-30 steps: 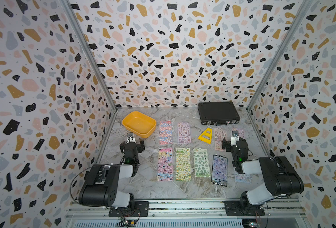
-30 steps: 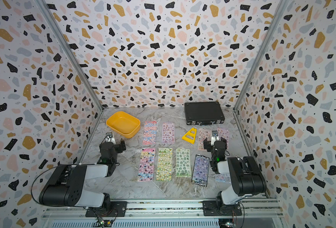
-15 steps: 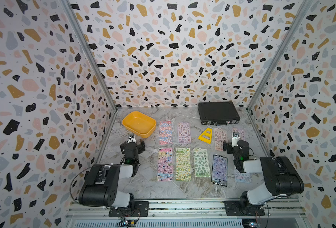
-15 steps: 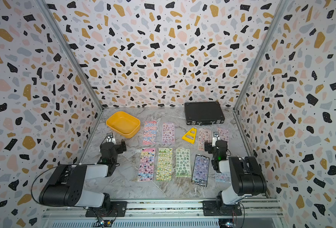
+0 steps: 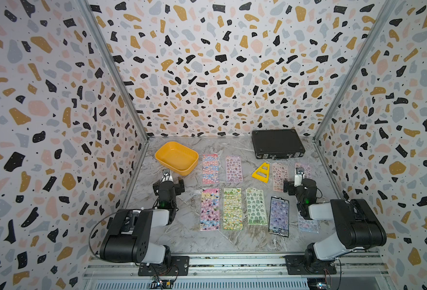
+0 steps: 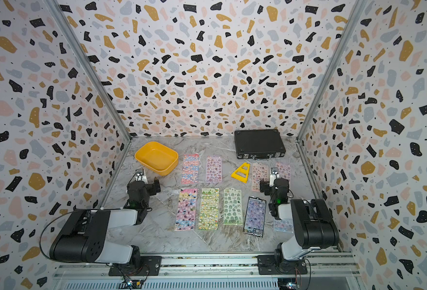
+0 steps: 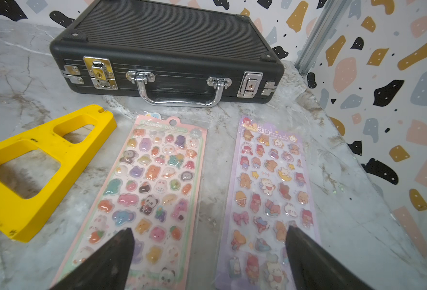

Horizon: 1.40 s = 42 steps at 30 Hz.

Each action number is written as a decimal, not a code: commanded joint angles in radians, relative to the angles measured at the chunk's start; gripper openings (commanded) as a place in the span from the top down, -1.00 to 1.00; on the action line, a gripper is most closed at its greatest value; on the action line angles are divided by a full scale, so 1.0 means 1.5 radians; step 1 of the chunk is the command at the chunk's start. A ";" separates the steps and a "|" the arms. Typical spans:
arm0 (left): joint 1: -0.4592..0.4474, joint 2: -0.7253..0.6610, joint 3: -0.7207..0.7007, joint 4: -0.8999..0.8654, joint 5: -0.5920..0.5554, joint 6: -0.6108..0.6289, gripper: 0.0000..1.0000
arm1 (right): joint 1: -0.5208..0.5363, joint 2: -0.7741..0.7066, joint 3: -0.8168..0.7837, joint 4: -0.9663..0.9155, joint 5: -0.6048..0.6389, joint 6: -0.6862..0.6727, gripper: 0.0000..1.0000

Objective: Take the stickers out of the storage box
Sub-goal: Reset both arms

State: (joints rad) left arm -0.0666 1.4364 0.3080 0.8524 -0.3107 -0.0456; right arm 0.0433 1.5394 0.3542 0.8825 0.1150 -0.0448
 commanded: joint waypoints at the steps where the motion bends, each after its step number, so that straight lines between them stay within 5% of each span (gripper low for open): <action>1: -0.001 -0.004 0.000 0.017 0.006 -0.005 -0.97 | 0.000 -0.018 -0.001 -0.004 -0.007 0.008 -0.99; 26: 0.000 -0.008 -0.007 0.024 0.002 -0.008 -0.98 | 0.000 -0.018 -0.001 -0.003 -0.007 0.008 -0.99; 32: 0.027 0.025 -0.178 0.371 0.052 -0.020 -0.98 | 0.000 -0.018 -0.002 -0.003 -0.007 0.007 -0.99; 42: 0.027 -0.013 -0.027 0.059 0.049 -0.023 -0.97 | 0.000 -0.018 -0.001 -0.003 -0.007 0.008 -0.99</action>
State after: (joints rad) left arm -0.0284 1.4113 0.2199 1.0416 -0.2607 -0.0723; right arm 0.0433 1.5394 0.3542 0.8825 0.1150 -0.0448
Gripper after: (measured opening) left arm 0.988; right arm 0.993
